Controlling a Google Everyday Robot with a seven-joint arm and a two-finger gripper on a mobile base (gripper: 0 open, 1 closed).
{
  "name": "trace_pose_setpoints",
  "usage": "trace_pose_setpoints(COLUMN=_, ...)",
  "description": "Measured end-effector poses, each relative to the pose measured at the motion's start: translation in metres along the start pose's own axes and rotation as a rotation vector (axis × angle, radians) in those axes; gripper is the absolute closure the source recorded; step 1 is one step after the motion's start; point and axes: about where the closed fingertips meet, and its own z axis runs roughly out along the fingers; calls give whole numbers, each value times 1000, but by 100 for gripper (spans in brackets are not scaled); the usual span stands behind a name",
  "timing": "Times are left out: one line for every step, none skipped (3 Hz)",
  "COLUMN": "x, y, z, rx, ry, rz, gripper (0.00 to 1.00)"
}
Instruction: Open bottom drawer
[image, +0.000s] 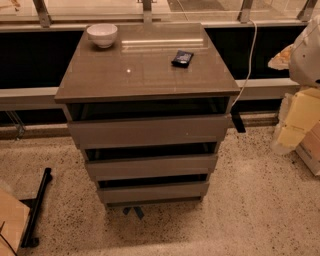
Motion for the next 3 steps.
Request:
trace_pose_setpoints(x=7, y=-6, z=13, rx=26, ry=-41, rz=-4, gripper=0)
trace_pose_setpoints(x=6, y=-7, z=13, rx=35, ry=-45, rz=-5, gripper=0)
trace_pose_setpoints(x=6, y=-6, z=11, rx=47, ry=-23, rz=-4, gripper=0)
